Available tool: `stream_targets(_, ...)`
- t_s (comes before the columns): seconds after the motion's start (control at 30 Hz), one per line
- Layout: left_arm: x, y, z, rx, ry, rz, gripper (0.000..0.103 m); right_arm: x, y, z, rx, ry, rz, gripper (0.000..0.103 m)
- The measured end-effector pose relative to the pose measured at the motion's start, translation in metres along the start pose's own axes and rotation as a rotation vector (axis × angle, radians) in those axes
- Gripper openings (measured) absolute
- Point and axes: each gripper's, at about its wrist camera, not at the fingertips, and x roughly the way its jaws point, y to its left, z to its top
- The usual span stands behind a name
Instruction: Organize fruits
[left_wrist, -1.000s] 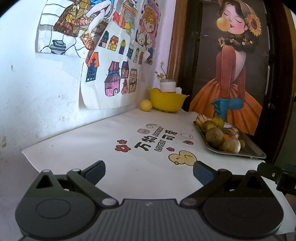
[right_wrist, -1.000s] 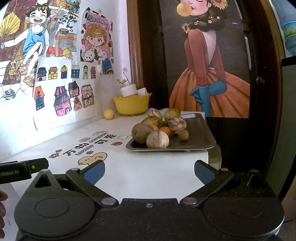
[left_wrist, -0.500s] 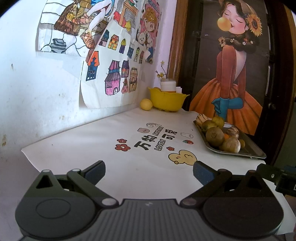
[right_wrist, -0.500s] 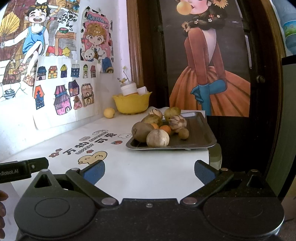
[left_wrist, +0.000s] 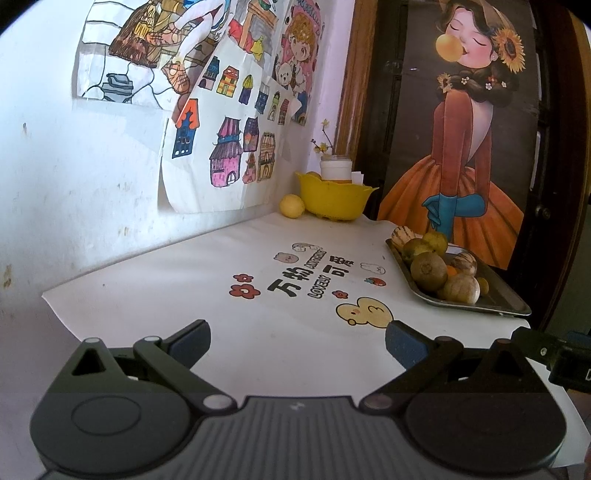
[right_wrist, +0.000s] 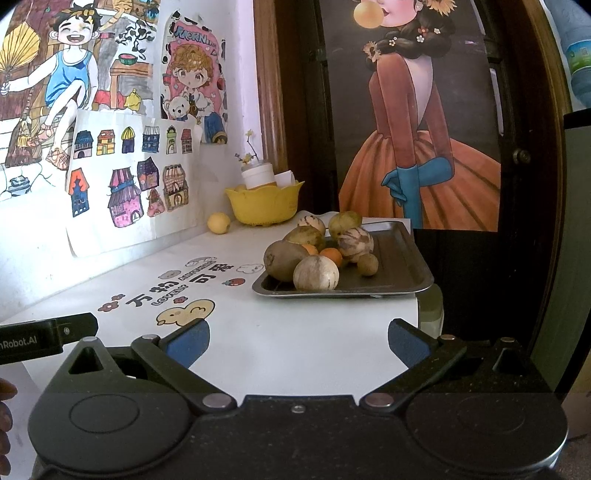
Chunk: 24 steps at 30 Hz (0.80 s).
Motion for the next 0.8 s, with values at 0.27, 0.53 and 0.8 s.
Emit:
stream_targets(0.27,0.0,-0.001,-0.003,-0.002,0.005,-0.003,0.103,0.0,0.001,-0.003,0.0,0.003,0.0,0.102)
stream_targets(0.53,0.0,-0.002,-0.002,-0.016,0.009,-0.009,0.103,0.001,0.001,-0.002,-0.001,0.005,0.001,0.102)
stream_targets(0.8,-0.005,-0.017,-0.003,0.067,0.0,0.027,0.103,0.002,0.003,-0.008,-0.004,0.011,0.002,0.102)
